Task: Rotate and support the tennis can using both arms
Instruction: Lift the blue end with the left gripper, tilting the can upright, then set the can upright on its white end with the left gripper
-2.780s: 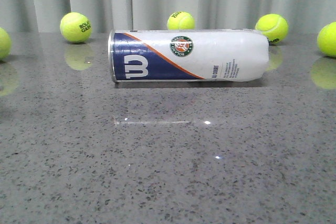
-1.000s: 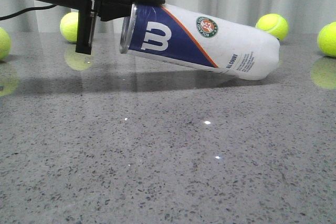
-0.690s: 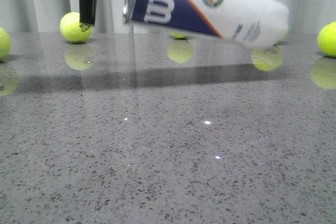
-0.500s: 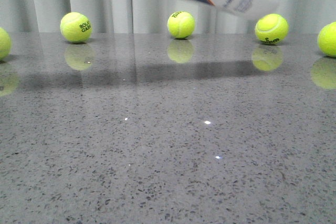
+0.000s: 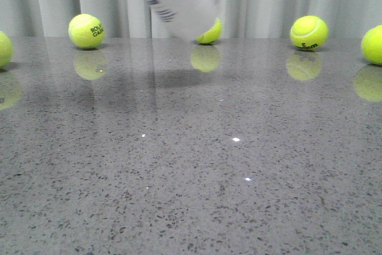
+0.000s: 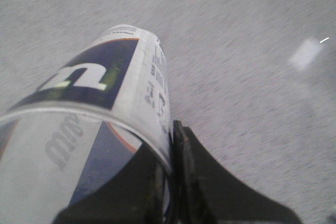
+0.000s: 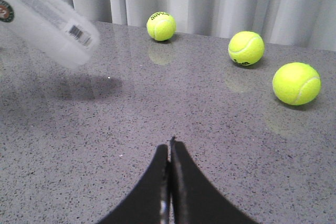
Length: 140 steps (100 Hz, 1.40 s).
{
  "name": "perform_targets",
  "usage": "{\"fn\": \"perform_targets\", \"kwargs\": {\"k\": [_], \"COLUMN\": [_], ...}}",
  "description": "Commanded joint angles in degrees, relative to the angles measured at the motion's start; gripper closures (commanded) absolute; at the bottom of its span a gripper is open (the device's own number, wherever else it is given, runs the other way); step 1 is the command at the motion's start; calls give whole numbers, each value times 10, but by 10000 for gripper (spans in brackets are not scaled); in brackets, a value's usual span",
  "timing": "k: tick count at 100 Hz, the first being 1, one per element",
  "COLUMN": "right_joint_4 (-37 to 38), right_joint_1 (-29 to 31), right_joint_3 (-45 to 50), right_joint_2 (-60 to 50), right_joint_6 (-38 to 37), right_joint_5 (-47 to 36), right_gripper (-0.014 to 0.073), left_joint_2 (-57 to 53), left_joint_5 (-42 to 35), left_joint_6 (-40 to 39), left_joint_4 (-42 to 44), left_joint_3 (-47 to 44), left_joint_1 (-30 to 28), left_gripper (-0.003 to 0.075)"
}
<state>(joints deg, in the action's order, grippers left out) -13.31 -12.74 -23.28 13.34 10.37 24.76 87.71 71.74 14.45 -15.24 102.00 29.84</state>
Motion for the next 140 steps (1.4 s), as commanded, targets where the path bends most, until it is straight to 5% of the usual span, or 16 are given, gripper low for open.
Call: {"fn": "perform_targets", "kwargs": {"k": [1, 28, 90, 101, 127, 140], "right_joint_4": [-4, -4, -4, -4, -4, -4], "right_joint_1": [2, 2, 2, 2, 2, 2], "right_joint_3": [-14, -14, -14, -14, -14, -14], "right_joint_2": [4, 4, 4, 4, 4, 4], "right_joint_6": [0, 0, 0, 0, 0, 0], "right_joint_5": [-43, -43, -43, -43, -43, -43], "right_gripper": [661, 661, 661, 661, 661, 661], "left_joint_2": [-25, -18, 46, 46, 46, 55], "left_joint_5": [14, 14, 14, 14, 3, -18], "left_joint_6": [-51, -70, -68, -68, -66, -64], "left_joint_4": [78, 128, 128, 127, 127, 127], "left_joint_3": [34, 42, 42, 42, 67, 95], "left_joint_1": [35, 119, 112, 112, 112, 112], "left_gripper": [739, 739, 733, 651, 251, 220]}}
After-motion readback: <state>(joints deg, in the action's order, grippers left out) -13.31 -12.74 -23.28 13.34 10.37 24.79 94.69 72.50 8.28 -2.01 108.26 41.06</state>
